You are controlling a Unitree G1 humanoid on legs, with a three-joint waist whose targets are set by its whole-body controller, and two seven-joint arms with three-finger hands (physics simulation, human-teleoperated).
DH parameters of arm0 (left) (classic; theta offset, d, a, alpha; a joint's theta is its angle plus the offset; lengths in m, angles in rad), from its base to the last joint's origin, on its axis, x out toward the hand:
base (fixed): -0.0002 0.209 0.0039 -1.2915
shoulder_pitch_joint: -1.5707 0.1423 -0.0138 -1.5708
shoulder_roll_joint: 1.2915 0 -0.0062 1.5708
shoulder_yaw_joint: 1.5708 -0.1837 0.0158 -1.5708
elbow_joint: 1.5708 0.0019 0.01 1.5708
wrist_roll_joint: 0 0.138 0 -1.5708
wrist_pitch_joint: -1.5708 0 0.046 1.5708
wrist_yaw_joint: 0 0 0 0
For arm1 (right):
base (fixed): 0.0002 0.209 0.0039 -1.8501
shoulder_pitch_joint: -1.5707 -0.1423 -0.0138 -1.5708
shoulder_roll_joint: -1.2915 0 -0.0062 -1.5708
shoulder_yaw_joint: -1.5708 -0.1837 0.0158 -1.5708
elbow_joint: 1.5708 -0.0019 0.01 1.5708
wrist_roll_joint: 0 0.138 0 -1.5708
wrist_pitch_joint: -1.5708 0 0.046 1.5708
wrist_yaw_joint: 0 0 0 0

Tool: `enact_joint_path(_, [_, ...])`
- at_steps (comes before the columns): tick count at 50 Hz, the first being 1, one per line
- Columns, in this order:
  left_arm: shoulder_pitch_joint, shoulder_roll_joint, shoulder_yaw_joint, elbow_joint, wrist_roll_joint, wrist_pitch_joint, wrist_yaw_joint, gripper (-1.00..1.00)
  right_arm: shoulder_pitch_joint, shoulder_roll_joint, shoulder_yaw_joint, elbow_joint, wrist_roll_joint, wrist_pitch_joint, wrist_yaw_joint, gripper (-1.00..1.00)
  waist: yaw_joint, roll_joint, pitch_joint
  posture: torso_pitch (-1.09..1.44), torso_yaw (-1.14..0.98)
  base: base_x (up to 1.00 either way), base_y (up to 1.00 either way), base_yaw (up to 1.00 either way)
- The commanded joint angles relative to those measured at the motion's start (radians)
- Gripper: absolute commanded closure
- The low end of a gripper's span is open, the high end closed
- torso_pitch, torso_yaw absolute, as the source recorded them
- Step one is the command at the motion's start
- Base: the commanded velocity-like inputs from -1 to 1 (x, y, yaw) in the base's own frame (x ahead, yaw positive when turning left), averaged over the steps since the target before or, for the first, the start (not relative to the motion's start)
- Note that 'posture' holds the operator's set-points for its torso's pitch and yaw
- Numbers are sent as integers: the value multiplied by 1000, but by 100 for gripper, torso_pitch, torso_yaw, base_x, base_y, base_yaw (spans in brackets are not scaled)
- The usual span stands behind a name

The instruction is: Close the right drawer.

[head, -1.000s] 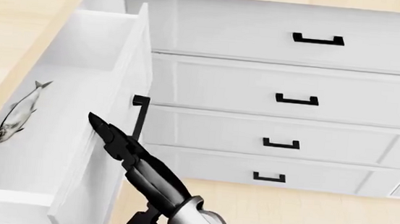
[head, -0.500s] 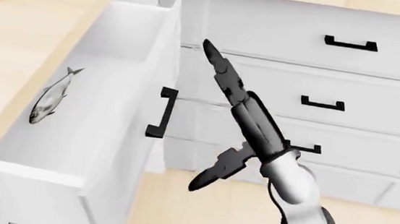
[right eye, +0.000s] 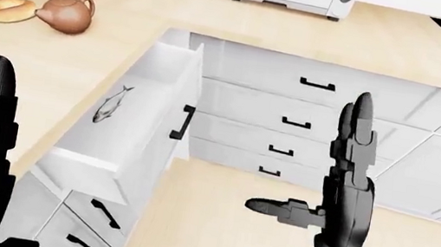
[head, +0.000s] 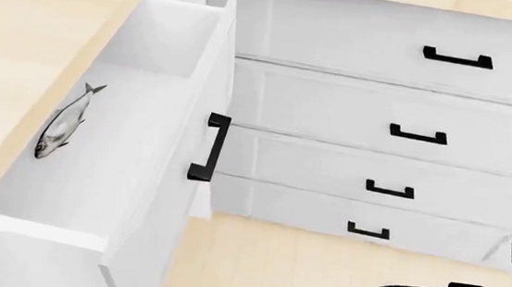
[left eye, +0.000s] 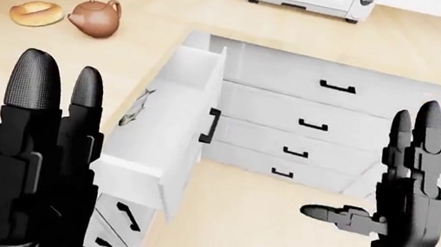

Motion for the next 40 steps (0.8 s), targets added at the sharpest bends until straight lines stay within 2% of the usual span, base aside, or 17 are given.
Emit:
enact_joint_path(1, [-1,0,0,-36,-1,-24,2,-100,-15,-2,4,-10,-2,-36,-1,-100,2,0,-8,0,0,0,0,0])
enact_joint_path(8, [-9,-4,-5,-36,7,-10,1,-100,-11,0,16,5,-2,-45,4,-100,2,1,-9,0,0,0,0,0])
enact_joint_path(12, [-4,-6,-33,-36,33,-20,0,-100,-9,1,14,-7,5,-34,7,-100,2,1,-10,0,0,0,0,0])
enact_joint_path(18, [-59,-23,-42,-36,63,16,-18,-100,-7,2,12,-14,11,-28,11,-100,4,0,-12,0,0,0,0,0])
enact_joint_path(25, [-167,-89,-91,-36,157,92,-94,-100,-13,-1,5,-6,45,-13,17,-100,4,-3,-16,0,0,0,0,0])
enact_joint_path(30, [-280,-127,-112,-36,212,187,-150,-100,-15,-2,7,-10,44,-8,17,-100,4,-6,-18,0,0,0,0,0])
enact_joint_path(34, [-340,-102,-142,-36,238,245,-134,-100,-17,-1,12,0,41,-13,18,-100,2,-7,-19,0,0,0,0,0])
enact_joint_path(36, [-391,-104,-128,-36,233,289,-134,-100,-17,-1,14,2,43,-12,18,-100,1,-8,-21,0,0,0,0,0])
enact_joint_path(38, [-425,-86,-145,-36,222,342,-116,-100,-19,-3,14,2,45,-10,18,-100,1,-8,-22,0,0,0,0,0])
enact_joint_path(40, [-431,-62,-158,10,235,304,-83,-100,-19,-3,13,1,46,-9,19,-100,1,-7,-22,0,0,0,0,0])
